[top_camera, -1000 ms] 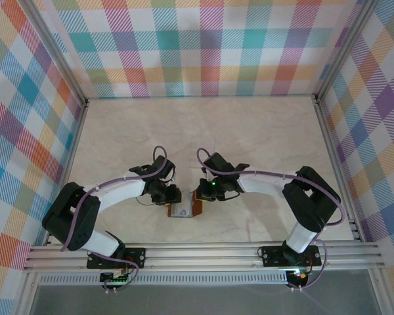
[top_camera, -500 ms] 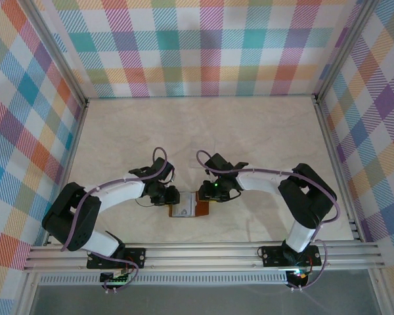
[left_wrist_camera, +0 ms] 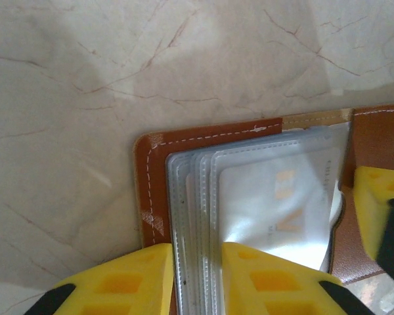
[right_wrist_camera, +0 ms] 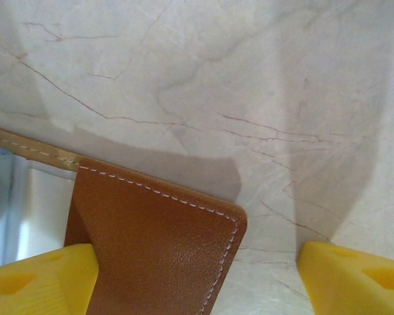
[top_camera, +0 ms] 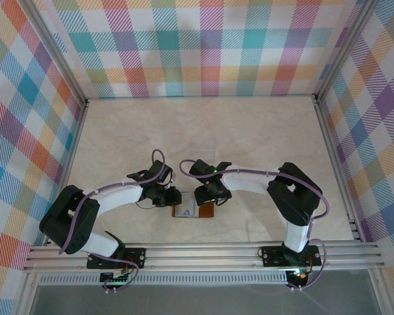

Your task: Take the credit cards out of the card holder

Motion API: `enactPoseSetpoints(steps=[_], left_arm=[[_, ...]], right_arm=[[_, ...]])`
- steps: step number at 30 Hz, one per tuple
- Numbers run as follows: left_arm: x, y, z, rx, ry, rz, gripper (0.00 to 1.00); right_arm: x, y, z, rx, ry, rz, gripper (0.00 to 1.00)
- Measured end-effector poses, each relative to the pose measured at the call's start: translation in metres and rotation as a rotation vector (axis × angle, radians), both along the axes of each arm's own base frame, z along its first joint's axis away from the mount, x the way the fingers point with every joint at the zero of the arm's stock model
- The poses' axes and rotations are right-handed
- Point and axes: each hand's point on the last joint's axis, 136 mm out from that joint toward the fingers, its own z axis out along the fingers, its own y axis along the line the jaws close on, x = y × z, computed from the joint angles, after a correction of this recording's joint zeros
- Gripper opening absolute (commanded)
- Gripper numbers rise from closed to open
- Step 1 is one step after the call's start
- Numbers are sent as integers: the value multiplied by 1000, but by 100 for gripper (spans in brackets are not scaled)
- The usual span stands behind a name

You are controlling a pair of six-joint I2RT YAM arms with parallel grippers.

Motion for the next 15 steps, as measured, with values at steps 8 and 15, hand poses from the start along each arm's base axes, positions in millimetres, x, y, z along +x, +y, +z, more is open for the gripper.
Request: enactPoseSetpoints(steps=[8, 15], left_arm=[[-2, -7, 0, -56, 0, 1, 25], [-2, -7, 0, -60, 0, 5, 25]], right_arm=[[4, -10, 8, -100, -52, 9, 82], [-8, -6, 48, 46, -62, -25, 77]])
